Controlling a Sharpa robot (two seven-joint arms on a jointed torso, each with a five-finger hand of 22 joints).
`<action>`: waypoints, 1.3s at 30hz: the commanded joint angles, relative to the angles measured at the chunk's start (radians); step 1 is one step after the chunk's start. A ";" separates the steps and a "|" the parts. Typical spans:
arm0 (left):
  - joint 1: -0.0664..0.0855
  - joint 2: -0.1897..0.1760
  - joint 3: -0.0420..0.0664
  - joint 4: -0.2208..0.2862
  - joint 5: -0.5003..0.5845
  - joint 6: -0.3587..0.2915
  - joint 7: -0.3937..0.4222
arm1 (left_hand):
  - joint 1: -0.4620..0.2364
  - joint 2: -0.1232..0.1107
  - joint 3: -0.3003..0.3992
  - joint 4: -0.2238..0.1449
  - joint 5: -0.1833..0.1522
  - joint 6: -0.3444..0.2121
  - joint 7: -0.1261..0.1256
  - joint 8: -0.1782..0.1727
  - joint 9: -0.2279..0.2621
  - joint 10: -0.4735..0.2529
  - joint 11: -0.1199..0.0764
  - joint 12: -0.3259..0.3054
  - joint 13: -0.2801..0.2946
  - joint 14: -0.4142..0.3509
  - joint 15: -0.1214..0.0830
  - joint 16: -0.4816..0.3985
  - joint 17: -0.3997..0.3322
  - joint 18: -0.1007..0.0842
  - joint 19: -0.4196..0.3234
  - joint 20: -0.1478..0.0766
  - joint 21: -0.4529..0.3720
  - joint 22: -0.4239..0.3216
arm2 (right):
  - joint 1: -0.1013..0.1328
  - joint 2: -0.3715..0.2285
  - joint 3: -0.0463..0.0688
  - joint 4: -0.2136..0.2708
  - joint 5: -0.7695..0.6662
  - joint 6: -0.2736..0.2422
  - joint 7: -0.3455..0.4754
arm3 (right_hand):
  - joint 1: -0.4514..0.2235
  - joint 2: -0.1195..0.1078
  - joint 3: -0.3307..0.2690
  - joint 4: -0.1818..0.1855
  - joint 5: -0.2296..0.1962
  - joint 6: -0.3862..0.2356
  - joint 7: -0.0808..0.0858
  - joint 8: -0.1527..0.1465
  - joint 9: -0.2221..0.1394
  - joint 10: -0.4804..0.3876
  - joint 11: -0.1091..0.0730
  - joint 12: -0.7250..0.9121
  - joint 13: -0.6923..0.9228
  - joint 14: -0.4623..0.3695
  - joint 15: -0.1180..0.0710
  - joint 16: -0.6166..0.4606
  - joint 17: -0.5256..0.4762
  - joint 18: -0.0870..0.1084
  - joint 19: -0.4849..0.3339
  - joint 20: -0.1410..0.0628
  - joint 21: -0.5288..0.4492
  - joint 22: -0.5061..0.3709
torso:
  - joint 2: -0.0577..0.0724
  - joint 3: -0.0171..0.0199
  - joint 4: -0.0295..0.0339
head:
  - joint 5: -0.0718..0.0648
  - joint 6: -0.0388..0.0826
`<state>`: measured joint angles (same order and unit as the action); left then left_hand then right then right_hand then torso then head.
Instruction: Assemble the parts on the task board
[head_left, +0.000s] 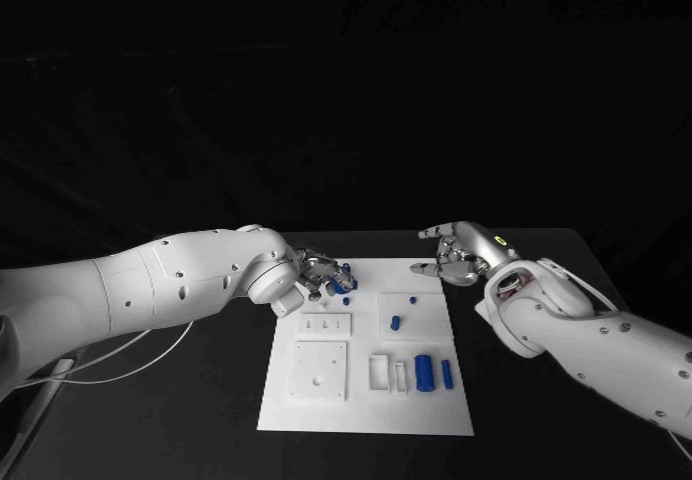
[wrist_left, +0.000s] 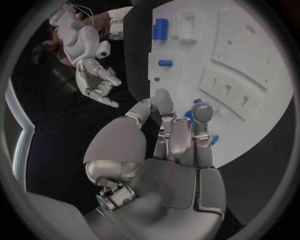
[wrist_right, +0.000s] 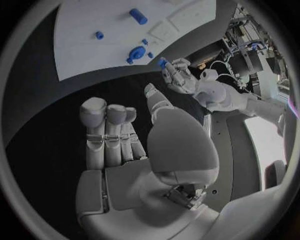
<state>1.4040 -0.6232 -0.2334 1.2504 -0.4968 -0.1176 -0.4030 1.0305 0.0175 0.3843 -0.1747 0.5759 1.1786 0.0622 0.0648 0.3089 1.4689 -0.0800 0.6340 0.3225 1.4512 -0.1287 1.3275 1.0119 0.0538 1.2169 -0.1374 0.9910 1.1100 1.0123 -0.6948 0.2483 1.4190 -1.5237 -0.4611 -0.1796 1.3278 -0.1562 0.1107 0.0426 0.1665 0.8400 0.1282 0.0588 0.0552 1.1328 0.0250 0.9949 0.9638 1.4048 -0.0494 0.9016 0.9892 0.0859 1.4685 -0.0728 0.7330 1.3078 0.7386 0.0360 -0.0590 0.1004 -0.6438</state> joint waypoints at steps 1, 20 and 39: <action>0.001 0.000 -0.003 -0.004 -0.060 0.057 -0.043 | -0.014 0.010 0.010 -0.003 -0.011 0.164 -0.106 0.002 0.717 0.047 -0.008 0.016 -0.022 0.003 0.000 0.009 0.004 0.016 0.001 0.006 -0.004 0.006 | 0.000 -0.017 0.028 0.010 0.120 0.022 0.023 | -0.002 0.011 0.000 -0.012 0.010 0.011 0.001 -0.003 0.001 -0.008 -0.002 0.000 -0.004 -0.009 -0.001 -0.007 -0.004 0.013 0.004 0.005 -0.014 0.088 | -0.007 0.0010 -0.0042 | 0.005 -0.008; -0.056 0.010 -0.008 -0.058 -0.141 0.092 -0.082 | -0.025 0.039 -0.001 0.016 -0.078 0.176 -0.111 0.002 0.773 0.046 -0.008 0.049 -0.051 0.005 0.001 0.024 0.017 0.016 0.006 0.009 -0.010 0.019 | 0.015 -0.074 0.083 0.014 0.252 0.027 0.023 | -0.008 0.027 -0.001 -0.049 0.074 0.028 0.000 -0.002 0.002 -0.014 -0.004 -0.006 -0.017 -0.014 -0.002 -0.022 -0.022 0.014 0.002 0.004 -0.047 0.083 | -0.021 -0.0014 -0.0046 | 0.011 -0.043; -0.093 0.016 -0.008 -0.064 -0.270 0.084 -0.071 | -0.027 0.053 -0.012 0.019 -0.119 0.187 -0.114 0.002 0.783 0.046 -0.008 0.062 -0.055 0.007 0.004 0.036 0.026 0.019 0.011 0.018 -0.009 0.030 | 0.015 -0.066 0.084 0.011 0.252 0.039 0.019 | -0.012 0.029 0.002 -0.058 0.102 0.027 0.000 -0.002 0.002 -0.015 -0.004 -0.006 -0.019 -0.015 -0.002 -0.022 -0.025 0.014 0.003 0.004 -0.053 0.083 | -0.019 -0.0034 -0.0034 | 0.015 -0.055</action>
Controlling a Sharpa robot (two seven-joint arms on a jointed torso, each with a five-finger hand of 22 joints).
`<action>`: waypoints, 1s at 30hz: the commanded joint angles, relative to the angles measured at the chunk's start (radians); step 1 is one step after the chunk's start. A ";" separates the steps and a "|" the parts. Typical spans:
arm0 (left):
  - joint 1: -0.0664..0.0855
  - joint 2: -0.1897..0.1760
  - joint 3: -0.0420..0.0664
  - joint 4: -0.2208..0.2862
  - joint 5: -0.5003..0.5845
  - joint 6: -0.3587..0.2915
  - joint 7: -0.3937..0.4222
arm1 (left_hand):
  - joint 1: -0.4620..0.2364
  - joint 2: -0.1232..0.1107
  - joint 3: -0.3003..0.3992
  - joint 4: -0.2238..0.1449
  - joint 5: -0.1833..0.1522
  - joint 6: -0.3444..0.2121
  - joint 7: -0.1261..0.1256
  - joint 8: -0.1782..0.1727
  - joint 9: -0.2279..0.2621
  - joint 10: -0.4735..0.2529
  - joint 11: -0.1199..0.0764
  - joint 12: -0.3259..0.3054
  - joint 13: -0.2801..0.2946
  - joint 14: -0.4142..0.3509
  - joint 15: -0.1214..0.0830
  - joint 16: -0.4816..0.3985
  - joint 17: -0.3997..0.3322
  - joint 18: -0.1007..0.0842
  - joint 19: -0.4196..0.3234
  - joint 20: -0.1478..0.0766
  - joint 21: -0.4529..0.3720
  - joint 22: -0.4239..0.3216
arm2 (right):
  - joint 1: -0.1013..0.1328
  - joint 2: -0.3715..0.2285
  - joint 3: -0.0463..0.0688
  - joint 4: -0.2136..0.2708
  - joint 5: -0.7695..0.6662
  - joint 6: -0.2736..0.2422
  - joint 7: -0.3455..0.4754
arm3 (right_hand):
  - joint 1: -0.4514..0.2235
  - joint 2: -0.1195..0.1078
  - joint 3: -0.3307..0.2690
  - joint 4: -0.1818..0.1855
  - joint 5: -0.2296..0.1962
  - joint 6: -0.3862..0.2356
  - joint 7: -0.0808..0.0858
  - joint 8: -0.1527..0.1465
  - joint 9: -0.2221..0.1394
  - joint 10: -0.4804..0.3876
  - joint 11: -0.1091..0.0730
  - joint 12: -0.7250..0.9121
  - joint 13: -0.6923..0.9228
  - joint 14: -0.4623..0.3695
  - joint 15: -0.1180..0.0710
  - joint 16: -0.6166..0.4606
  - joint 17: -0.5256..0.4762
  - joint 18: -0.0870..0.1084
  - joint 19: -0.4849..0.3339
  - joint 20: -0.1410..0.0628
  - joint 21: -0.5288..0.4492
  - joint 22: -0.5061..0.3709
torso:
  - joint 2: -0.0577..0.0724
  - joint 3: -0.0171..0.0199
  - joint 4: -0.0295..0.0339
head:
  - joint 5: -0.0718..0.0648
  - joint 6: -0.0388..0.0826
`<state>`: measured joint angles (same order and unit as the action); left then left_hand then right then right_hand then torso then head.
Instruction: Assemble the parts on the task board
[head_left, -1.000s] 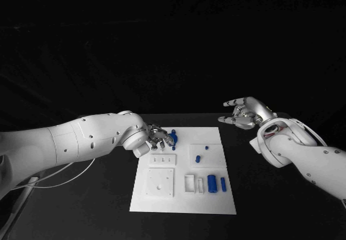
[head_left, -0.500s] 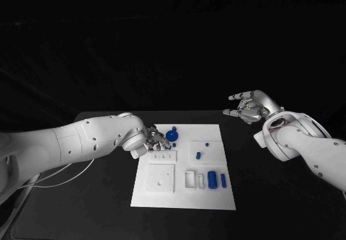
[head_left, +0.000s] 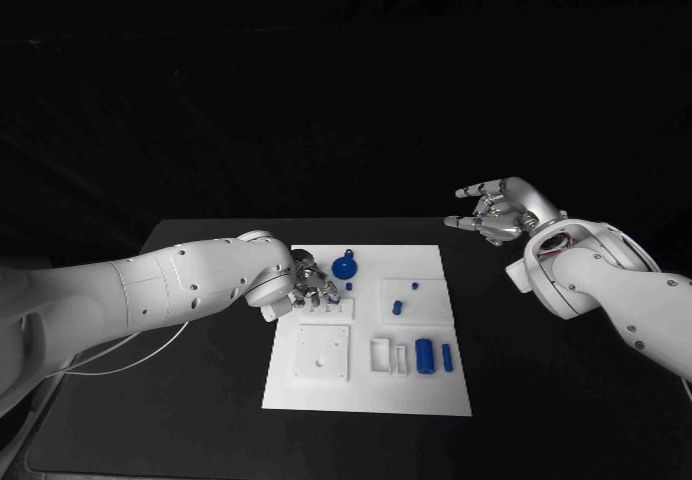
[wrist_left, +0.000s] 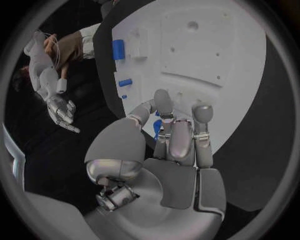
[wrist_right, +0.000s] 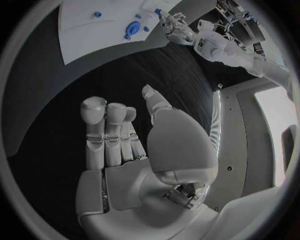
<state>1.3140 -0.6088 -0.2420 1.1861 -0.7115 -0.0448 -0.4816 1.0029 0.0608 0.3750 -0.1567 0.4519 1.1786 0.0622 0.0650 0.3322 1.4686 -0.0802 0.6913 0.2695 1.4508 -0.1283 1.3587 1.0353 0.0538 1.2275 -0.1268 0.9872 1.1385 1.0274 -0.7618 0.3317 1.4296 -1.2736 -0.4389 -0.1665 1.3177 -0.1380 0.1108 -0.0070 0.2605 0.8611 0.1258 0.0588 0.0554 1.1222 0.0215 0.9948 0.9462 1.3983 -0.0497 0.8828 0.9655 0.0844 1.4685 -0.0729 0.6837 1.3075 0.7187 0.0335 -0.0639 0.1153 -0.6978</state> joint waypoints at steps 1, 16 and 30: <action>-0.004 0.001 0.000 0.000 -0.057 0.010 0.009 | 0.001 0.008 -0.002 -0.001 0.012 0.187 -0.114 0.002 0.760 0.046 -0.008 0.005 -0.002 0.008 0.004 0.005 0.003 0.019 0.000 0.008 -0.005 0.001 | 0.000 0.002 0.001 0.000 0.002 0.017 0.006 | -0.002 0.011 0.002 -0.008 0.008 0.006 0.003 -0.002 0.001 -0.004 -0.001 -0.006 -0.002 -0.008 -0.002 -0.003 -0.001 0.015 0.003 0.004 -0.004 0.083 | 0.000 -0.0008 0.0015 | 0.000 -0.002; -0.010 -0.004 0.001 0.000 -0.086 0.029 0.012 | 0.010 0.015 -0.020 0.006 -0.039 0.192 -0.115 0.002 0.767 0.046 -0.008 0.013 -0.004 0.008 0.006 0.012 0.009 0.027 0.001 0.019 -0.006 0.011 | 0.000 0.005 0.001 -0.007 0.002 0.021 0.003 | -0.003 0.011 0.002 -0.010 0.012 0.005 0.003 -0.002 0.001 -0.005 -0.001 -0.006 -0.003 -0.009 -0.002 -0.004 -0.003 0.016 0.003 0.004 -0.007 0.082 | -0.001 -0.0002 0.0007 | 0.004 -0.007; -0.017 -0.003 0.001 -0.008 -0.084 0.059 0.001 | 0.011 0.018 -0.024 0.007 -0.047 0.194 -0.116 0.002 0.770 0.046 -0.008 0.016 -0.006 0.008 0.008 0.014 0.011 0.027 -0.001 0.020 -0.011 0.013 | 0.000 0.007 0.001 -0.009 -0.010 0.029 -0.005 | -0.002 0.011 0.003 -0.012 0.013 0.004 0.003 -0.002 0.001 -0.004 -0.001 -0.004 -0.002 -0.008 -0.002 -0.002 -0.002 0.015 0.004 0.004 -0.006 0.083 | 0.000 -0.0006 0.0016 | 0.005 -0.009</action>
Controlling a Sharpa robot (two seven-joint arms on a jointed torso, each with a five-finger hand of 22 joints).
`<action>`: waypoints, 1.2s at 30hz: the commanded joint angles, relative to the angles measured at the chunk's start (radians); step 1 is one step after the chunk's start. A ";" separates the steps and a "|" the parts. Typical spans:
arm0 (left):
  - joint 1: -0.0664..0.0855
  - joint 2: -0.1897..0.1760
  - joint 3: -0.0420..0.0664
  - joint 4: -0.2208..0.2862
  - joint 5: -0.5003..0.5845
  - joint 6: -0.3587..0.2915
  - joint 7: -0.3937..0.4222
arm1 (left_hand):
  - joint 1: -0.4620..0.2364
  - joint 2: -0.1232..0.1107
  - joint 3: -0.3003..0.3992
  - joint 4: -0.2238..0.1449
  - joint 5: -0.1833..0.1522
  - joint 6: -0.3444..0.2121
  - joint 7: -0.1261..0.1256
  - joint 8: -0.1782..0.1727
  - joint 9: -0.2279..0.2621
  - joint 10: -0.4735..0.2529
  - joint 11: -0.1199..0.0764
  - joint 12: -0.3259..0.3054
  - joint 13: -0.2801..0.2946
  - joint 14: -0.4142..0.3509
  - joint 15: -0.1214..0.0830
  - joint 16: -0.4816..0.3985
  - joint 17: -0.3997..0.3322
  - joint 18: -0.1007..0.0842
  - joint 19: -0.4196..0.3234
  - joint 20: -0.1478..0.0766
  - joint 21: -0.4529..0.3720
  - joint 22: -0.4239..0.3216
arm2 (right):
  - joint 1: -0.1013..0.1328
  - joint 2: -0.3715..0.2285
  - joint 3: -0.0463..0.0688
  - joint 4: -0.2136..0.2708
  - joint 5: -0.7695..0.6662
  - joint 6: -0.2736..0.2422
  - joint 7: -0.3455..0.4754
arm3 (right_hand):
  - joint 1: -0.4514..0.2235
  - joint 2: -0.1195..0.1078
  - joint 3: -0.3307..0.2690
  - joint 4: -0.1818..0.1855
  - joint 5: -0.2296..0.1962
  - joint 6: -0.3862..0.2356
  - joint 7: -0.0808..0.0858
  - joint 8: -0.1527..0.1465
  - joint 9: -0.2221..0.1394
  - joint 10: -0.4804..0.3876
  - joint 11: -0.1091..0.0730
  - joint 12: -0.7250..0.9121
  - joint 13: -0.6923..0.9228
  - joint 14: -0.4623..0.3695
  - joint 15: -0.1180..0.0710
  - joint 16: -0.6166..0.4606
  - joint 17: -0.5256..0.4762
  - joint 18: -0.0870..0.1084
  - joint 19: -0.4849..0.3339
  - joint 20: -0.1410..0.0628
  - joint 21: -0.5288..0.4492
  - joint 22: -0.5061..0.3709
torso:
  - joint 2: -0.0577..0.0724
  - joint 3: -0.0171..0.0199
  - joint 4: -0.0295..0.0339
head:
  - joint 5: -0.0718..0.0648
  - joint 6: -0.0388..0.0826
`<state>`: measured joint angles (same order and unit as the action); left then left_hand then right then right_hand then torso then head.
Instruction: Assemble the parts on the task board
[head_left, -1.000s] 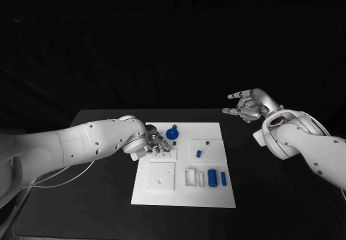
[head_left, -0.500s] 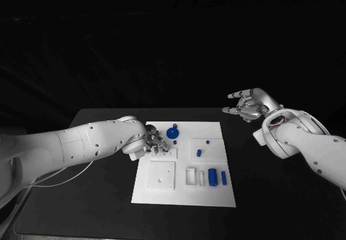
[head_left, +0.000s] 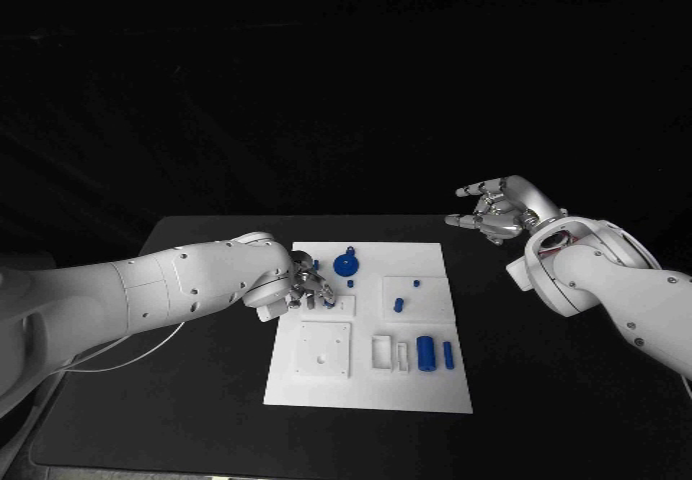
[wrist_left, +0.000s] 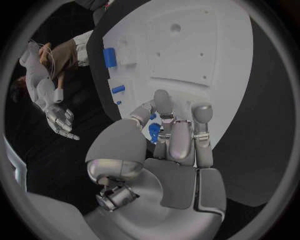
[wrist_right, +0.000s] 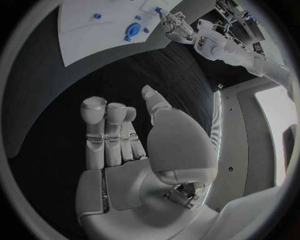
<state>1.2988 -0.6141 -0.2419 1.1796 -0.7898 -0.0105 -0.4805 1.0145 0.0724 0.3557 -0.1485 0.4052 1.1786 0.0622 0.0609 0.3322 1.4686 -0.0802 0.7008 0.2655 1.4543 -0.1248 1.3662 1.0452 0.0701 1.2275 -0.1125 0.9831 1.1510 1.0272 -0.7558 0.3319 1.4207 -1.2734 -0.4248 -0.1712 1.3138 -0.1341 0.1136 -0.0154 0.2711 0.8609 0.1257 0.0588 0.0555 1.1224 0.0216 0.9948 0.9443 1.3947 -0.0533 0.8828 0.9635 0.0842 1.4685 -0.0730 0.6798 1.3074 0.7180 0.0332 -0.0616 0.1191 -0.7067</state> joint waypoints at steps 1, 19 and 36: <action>-0.002 0.002 0.000 -0.002 -0.006 0.025 -0.001 | 0.000 0.006 -0.005 -0.001 -0.001 0.193 -0.115 0.006 0.770 0.046 -0.008 0.007 -0.002 0.004 0.004 0.006 0.000 0.011 -0.001 0.006 -0.007 0.001 | 0.000 0.001 0.001 0.000 -0.010 0.015 0.000 | 0.002 0.007 0.000 -0.003 0.003 0.004 0.003 -0.002 0.001 -0.004 -0.001 -0.004 0.000 -0.005 0.002 -0.002 0.000 0.016 0.004 0.004 -0.002 0.083 | 0.001 -0.0003 -0.0006 | 0.001 0.000; -0.007 0.010 0.000 -0.020 -0.013 0.015 -0.009 | 0.002 0.008 -0.007 0.001 -0.009 0.191 -0.115 0.006 0.771 0.046 -0.008 0.006 -0.005 0.003 0.004 0.004 -0.005 0.012 -0.002 0.006 -0.014 0.003 | -0.001 0.005 0.001 -0.002 -0.011 0.015 -0.001 | 0.005 0.007 0.001 -0.010 0.002 0.004 0.003 -0.002 0.001 -0.004 -0.001 -0.003 0.000 -0.005 0.002 -0.002 -0.001 0.015 0.005 0.004 -0.002 0.083 | 0.001 0.0005 -0.0006 | 0.003 -0.004; -0.011 0.010 0.001 -0.023 -0.019 0.056 -0.023 | 0.006 0.006 -0.007 -0.003 -0.005 0.190 -0.115 0.006 0.772 0.047 -0.008 0.006 -0.005 0.003 0.003 0.004 -0.005 0.012 -0.001 0.006 -0.017 0.006 | -0.005 0.010 0.001 -0.012 -0.032 0.019 0.003 | 0.001 0.007 -0.003 -0.010 0.009 0.005 0.003 -0.002 0.001 -0.005 -0.001 -0.004 -0.001 -0.005 0.002 -0.002 -0.001 0.016 0.004 0.004 -0.003 0.083 | 0.001 0.0002 -0.0010 | 0.002 -0.006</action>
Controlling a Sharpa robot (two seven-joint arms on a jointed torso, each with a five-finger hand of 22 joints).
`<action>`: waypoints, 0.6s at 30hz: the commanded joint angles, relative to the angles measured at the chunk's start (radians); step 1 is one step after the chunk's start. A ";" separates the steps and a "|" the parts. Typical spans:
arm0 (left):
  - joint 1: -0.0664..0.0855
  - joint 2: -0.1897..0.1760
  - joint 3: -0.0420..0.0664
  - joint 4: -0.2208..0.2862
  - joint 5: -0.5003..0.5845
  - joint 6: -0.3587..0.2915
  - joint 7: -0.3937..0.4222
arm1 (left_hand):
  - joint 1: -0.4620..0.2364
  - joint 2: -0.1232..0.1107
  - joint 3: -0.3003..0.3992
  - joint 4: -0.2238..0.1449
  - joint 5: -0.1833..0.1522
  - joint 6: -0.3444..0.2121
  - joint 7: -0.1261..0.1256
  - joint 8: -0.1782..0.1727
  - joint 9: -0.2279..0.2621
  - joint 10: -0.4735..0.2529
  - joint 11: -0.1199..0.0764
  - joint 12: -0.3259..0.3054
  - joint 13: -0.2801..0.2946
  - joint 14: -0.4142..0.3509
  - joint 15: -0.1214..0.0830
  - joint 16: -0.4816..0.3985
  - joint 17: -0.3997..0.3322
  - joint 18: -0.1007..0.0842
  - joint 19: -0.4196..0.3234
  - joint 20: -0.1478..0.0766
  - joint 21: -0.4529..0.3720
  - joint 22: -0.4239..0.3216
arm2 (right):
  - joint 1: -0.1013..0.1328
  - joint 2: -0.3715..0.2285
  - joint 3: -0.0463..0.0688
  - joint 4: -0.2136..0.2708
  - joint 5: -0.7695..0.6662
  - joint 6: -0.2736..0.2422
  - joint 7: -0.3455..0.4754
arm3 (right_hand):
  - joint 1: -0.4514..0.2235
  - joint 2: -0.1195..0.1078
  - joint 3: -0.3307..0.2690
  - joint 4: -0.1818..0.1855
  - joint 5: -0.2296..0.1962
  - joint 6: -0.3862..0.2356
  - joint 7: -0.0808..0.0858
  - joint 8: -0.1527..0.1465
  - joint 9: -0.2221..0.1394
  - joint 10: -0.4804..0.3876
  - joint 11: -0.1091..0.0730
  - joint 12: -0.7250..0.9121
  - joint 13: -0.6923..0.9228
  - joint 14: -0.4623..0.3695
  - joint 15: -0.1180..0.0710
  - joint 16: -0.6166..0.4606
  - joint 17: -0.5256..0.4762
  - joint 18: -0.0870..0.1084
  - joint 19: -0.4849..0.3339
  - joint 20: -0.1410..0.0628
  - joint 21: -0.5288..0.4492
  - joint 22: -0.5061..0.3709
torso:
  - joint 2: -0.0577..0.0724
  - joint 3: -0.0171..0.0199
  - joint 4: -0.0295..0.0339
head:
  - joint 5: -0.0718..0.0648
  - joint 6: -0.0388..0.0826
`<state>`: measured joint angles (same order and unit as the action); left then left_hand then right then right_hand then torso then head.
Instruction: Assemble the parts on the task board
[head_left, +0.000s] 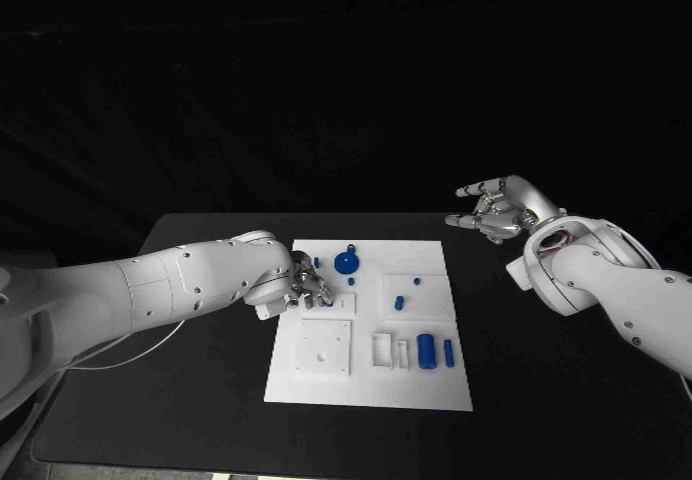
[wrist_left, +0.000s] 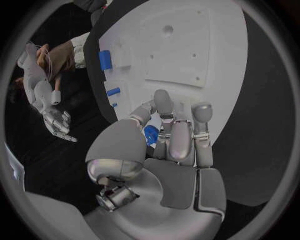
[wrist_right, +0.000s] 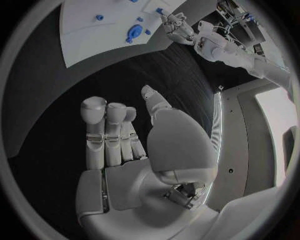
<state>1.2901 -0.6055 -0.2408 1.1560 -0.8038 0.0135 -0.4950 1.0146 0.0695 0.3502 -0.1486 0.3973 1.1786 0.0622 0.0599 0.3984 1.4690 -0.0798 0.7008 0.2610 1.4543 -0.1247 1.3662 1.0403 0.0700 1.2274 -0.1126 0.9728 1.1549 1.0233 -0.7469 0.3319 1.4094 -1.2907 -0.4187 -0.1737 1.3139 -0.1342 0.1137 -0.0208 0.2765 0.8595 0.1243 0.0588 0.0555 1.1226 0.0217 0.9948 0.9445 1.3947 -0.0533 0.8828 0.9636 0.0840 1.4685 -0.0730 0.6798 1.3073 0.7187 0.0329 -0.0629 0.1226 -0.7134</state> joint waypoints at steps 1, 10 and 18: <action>-0.002 0.001 -0.001 0.000 -0.005 0.032 -0.009 | 0.005 0.009 -0.001 -0.003 0.005 0.190 -0.115 0.007 0.706 0.046 -0.008 0.006 -0.001 0.003 0.004 0.004 0.000 0.012 0.000 0.006 -0.006 0.003 | -0.001 0.001 0.000 -0.001 -0.014 0.013 0.005 | 0.001 0.007 -0.003 -0.005 0.004 0.007 0.004 -0.002 0.001 -0.005 -0.001 -0.004 -0.001 -0.005 0.002 -0.002 -0.001 0.016 0.004 0.004 -0.004 0.083 | 0.000 0.0006 0.0001 | -0.001 0.001; -0.002 0.009 0.000 -0.007 -0.005 0.029 -0.008 | 0.004 0.008 -0.002 -0.001 0.002 0.190 -0.114 0.007 0.704 0.046 -0.007 0.005 -0.001 0.003 0.004 0.003 -0.003 0.011 -0.003 0.005 -0.010 0.003 | -0.003 0.004 0.000 -0.004 -0.009 0.013 0.005 | 0.001 0.007 -0.003 -0.005 0.004 0.007 0.004 -0.002 0.001 -0.005 -0.001 -0.004 -0.001 -0.005 0.002 -0.002 -0.001 0.016 0.004 0.004 -0.004 0.083 | 0.000 0.0011 -0.0001 | 0.001 -0.001; -0.002 0.019 0.000 -0.017 -0.005 0.026 -0.006 | -0.001 0.014 -0.003 0.004 -0.004 0.191 -0.115 0.007 0.704 0.046 -0.007 0.005 -0.001 0.003 0.004 0.004 -0.002 0.010 -0.001 0.004 -0.011 0.005 | -0.005 0.008 0.000 -0.008 -0.009 0.014 0.005 | -0.001 0.007 -0.003 -0.004 0.004 0.005 0.004 -0.002 0.001 -0.005 -0.001 -0.004 -0.001 -0.006 0.002 -0.003 -0.003 0.016 0.004 0.004 -0.004 0.083 | 0.000 0.0019 -0.0008 | 0.000 -0.001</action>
<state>1.2890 -0.5904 -0.2413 1.1399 -0.8061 0.0231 -0.4992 1.0157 0.0711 0.3457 -0.1469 0.3979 1.1786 0.0622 0.0647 0.5300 1.4691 -0.0797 0.7008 0.2611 1.4542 -0.1247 1.3661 1.0386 0.0699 1.2274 -0.1126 0.9641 1.1592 1.0196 -0.7400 0.3319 1.4021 -1.2917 -0.4166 -0.1735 1.3139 -0.1342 0.1137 -0.0208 0.2761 0.8629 0.1277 0.0588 0.0555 1.1243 0.0234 0.9948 0.9445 1.3948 -0.0533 0.8829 0.9619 0.0839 1.4685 -0.0730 0.6798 1.3081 0.7191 0.0342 -0.0634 0.1232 -0.7139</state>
